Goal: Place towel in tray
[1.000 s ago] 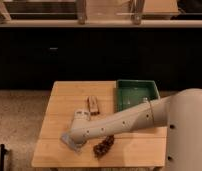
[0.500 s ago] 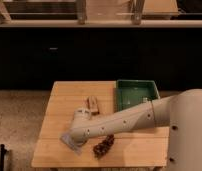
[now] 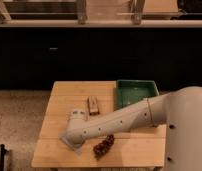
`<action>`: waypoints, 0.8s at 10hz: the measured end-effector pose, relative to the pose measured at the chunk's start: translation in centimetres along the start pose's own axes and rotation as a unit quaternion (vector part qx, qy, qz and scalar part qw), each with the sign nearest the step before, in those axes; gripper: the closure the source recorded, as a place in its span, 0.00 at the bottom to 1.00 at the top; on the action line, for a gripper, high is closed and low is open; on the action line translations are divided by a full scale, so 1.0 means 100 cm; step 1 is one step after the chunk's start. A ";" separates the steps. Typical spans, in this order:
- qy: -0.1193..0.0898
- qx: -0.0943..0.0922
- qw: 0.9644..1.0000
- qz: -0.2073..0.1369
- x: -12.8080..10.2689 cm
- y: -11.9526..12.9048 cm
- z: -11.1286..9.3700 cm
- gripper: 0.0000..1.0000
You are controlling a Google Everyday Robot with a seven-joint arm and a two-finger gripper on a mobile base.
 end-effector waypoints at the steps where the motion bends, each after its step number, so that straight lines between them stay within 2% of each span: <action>1: 0.004 0.001 1.000 0.000 0.001 0.000 -0.003 0.20; 8: 0.007 -0.005 1.000 0.001 0.003 -0.002 -0.005 0.20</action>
